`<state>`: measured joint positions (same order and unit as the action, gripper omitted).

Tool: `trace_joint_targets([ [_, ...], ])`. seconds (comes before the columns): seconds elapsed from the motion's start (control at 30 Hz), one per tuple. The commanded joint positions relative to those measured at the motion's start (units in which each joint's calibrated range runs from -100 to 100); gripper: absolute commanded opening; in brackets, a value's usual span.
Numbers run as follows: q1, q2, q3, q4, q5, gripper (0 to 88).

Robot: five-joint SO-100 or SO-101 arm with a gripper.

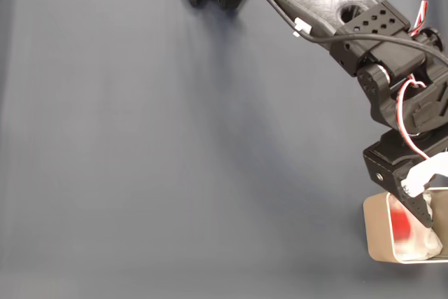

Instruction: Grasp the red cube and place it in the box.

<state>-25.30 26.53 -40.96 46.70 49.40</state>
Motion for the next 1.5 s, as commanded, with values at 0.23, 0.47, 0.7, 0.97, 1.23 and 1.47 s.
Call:
trace_joint_targets([
  [0.23, -0.63, -1.66, -3.02, -1.29, -0.78, 35.1],
  [0.47, -0.70, -1.92, -3.02, -1.21, -0.78, 35.2],
  [0.7, -0.70, -2.09, -2.93, -1.04, -0.78, 35.2],
  [0.97, -0.70, -2.35, -2.93, -1.12, -0.73, 33.8],
  [1.23, -0.70, -4.00, -1.92, -0.80, -0.05, 12.2],
  [1.47, 0.08, -7.90, 1.09, -1.21, -0.83, 0.0],
])
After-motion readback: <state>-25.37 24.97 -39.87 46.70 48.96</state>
